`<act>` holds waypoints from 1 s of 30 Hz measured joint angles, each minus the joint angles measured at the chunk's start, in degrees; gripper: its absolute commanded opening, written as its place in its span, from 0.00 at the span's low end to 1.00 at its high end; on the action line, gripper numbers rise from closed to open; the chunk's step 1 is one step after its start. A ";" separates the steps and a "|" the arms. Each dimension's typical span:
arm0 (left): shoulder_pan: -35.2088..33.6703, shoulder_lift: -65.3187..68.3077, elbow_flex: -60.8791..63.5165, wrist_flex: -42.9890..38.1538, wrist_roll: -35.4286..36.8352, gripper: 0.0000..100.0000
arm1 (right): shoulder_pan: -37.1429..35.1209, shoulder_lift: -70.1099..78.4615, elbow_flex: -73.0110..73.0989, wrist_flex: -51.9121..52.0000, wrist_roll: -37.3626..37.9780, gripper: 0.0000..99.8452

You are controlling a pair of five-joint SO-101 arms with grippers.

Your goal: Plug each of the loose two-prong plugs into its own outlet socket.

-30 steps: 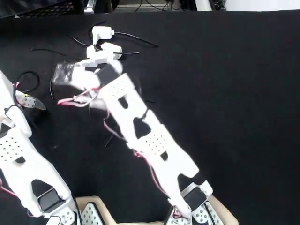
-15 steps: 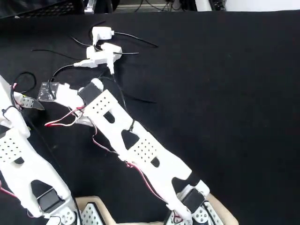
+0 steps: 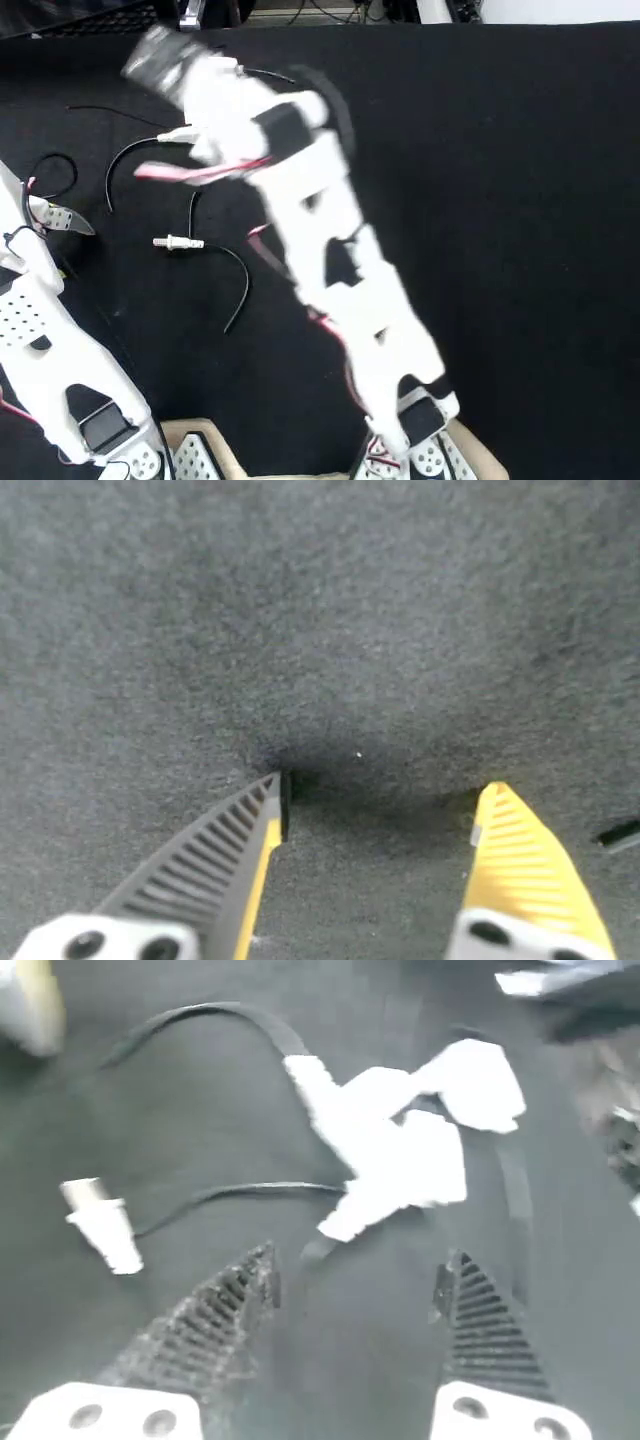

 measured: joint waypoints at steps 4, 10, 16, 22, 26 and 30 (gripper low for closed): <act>0.00 0.00 0.00 0.00 0.00 0.30 | 7.82 -4.31 0.00 0.00 -1.14 0.25; 0.00 0.00 0.00 0.00 0.00 0.30 | 17.93 -6.24 0.00 0.00 -11.69 0.25; -3.08 0.18 -5.63 1.05 -3.96 0.30 | 23.65 -6.24 0.09 0.00 -20.92 0.25; -16.18 0.79 -27.43 6.07 -13.71 0.30 | 24.09 -6.24 11.52 0.00 -24.35 0.25; -20.48 1.41 -44.57 6.68 -21.80 0.30 | 24.18 -5.98 22.77 -0.53 -24.35 0.25; -20.92 3.34 -53.01 3.87 -30.07 0.30 | 23.47 -2.73 29.36 -2.37 -24.35 0.25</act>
